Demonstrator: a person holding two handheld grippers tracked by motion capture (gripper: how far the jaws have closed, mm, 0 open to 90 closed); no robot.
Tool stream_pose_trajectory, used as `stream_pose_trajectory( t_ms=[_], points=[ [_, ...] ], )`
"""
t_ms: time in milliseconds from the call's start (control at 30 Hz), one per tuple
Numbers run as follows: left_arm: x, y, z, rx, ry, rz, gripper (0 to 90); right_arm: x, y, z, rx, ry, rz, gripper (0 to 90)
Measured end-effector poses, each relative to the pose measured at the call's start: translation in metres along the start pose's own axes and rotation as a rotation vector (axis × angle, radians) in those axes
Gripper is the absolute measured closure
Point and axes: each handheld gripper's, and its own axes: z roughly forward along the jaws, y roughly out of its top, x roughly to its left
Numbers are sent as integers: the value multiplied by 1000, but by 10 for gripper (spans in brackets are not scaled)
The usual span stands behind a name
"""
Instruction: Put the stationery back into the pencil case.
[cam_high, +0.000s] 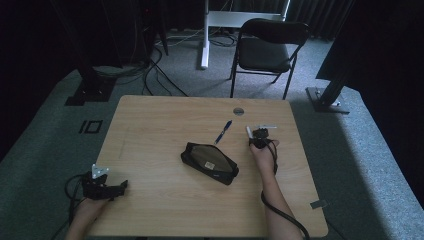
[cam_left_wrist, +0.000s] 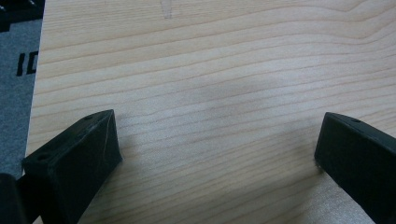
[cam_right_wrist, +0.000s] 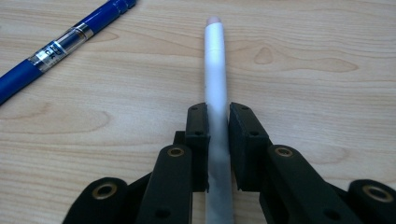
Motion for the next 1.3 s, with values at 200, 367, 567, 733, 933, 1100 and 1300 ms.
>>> stream_pose_trajectory(
  t_ms=[200, 367, 567, 733, 933, 1100, 1300],
  points=[
    [0, 0, 0, 0, 0, 0, 1, -2, 3, -10, -21, 11, -9, 784],
    [0, 0, 0, 0, 0, 0, 1, -3, 6, -19, -39, 28, -19, 784],
    [0, 0, 0, -1, 0, -1, 1, -3, 11, -32, -59, 48, -37, 784],
    [0, 0, 0, 0, 0, 0, 1, -1, 12, -39, -71, 68, -51, 784],
    [0, 0, 0, 0, 0, 0, 1, 3, 15, -46, -77, 91, -67, 784],
    [0, 0, 0, 0, 0, 0, 1, 8, 19, -52, -84, 116, -82, 784],
    [0, 0, 0, -1, 0, -1, 1, 17, 25, -60, -101, 143, -105, 784]
  ],
)
